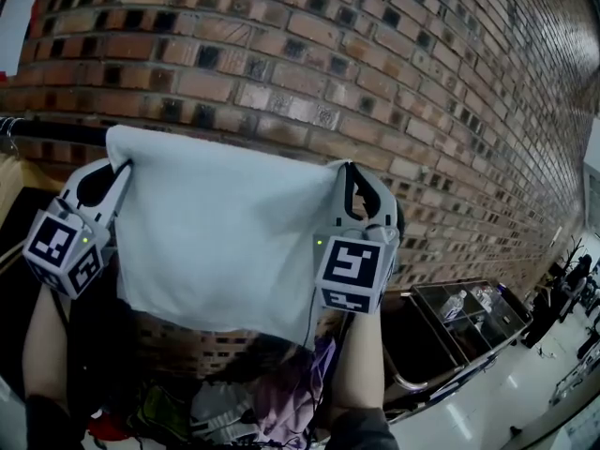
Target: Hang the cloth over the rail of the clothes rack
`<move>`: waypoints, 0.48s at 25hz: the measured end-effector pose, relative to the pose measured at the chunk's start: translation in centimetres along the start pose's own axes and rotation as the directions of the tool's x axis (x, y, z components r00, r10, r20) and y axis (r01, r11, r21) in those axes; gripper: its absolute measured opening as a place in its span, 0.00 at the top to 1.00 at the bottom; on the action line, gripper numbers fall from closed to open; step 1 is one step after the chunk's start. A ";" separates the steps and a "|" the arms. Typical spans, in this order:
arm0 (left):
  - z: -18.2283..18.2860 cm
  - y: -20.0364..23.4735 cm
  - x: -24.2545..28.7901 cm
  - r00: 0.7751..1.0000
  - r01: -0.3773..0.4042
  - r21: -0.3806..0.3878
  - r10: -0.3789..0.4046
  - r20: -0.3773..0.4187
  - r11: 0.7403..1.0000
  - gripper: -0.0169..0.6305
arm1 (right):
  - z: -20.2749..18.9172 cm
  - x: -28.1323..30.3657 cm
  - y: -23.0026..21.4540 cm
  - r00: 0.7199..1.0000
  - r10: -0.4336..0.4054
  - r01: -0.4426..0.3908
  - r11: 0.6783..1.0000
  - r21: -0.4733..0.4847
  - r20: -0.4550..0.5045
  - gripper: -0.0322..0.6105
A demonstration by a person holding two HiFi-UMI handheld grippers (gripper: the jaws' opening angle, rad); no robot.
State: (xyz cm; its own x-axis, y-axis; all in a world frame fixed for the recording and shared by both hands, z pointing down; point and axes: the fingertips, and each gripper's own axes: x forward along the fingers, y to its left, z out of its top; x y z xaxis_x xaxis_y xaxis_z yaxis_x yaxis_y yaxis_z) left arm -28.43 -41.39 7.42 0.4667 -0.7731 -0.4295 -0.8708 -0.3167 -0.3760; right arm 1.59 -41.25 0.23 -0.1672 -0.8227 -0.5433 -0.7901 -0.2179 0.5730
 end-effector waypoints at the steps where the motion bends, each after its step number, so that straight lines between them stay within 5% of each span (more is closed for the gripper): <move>1: 0.0 0.0 0.1 1.000 0.000 -0.001 0.000 0.001 1.000 0.90 | -0.1 0.5 -0.3 1.000 0.001 0.000 1.000 0.004 -0.015 0.90; 8: 0.2 0.0 0.7 1.000 -0.016 -0.011 0.016 0.022 1.000 0.90 | -0.8 1.3 -2.3 0.997 -0.029 0.036 0.995 0.091 -0.076 0.90; 12: -0.2 0.0 1.3 0.999 -0.019 -0.012 0.019 0.033 1.000 0.90 | -2.1 1.1 -3.5 0.997 -0.013 0.031 0.965 0.259 -0.074 0.90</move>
State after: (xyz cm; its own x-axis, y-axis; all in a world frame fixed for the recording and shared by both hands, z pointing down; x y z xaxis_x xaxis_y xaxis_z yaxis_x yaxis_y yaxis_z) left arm -27.89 -42.45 7.00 0.4546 -0.7605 -0.4637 -0.8812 -0.3085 -0.3581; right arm 5.45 -42.49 -1.08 -0.1133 -0.8563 -0.5039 -0.9207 -0.1001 0.3771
